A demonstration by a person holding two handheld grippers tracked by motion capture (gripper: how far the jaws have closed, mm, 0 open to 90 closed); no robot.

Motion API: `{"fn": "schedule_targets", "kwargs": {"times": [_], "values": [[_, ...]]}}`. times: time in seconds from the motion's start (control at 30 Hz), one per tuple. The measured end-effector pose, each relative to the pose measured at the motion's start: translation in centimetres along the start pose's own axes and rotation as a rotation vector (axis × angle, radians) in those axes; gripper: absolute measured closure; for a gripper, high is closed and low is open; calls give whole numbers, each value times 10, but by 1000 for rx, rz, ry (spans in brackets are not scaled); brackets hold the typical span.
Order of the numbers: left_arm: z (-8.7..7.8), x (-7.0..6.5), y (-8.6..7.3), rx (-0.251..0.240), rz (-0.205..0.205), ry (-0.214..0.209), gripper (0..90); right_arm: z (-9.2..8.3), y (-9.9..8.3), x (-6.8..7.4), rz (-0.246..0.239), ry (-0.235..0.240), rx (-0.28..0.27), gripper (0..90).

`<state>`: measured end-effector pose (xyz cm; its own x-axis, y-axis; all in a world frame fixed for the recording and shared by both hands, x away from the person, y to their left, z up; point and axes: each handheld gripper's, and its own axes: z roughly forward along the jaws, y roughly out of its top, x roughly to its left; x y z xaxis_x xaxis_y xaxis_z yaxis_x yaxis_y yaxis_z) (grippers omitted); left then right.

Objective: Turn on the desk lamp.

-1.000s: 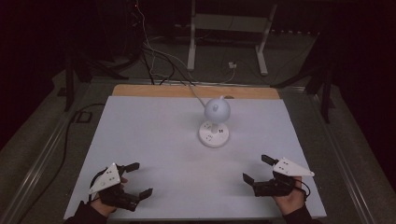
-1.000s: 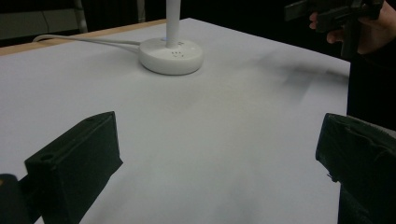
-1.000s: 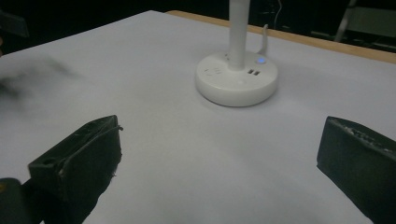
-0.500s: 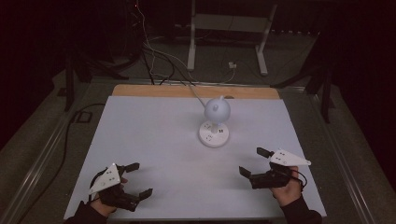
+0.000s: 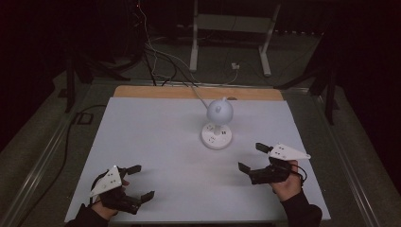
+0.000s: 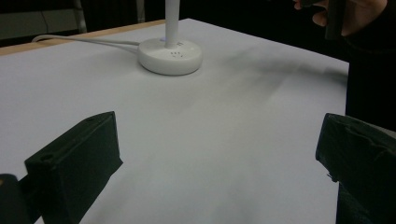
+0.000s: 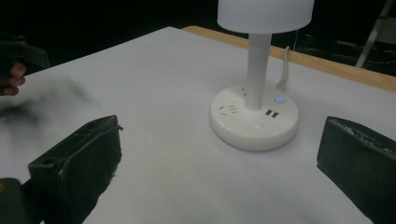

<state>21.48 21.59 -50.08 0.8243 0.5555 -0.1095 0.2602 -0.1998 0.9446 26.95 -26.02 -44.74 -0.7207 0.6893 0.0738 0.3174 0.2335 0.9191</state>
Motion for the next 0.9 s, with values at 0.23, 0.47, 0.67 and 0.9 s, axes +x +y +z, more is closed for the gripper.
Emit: {"fn": "schedule_targets", "kwargs": {"times": [0.23, 0.47, 0.67, 0.9], "values": [[0, 0, 0, 3, 2, -1, 4, 13, 5, -2, 7, 28, 11, 0], [0, 0, 0, -2, -2, -4, 4, 24, 8, -3, 12, 49, 18, 0], [-1, 0, 0, -3, -2, -5, 4, 37, 9, -3, 7, 68, 37, 0], [-1, 0, 0, -3, -2, -5, 4, 48, 11, -5, 2, 84, 54, 0]]}}
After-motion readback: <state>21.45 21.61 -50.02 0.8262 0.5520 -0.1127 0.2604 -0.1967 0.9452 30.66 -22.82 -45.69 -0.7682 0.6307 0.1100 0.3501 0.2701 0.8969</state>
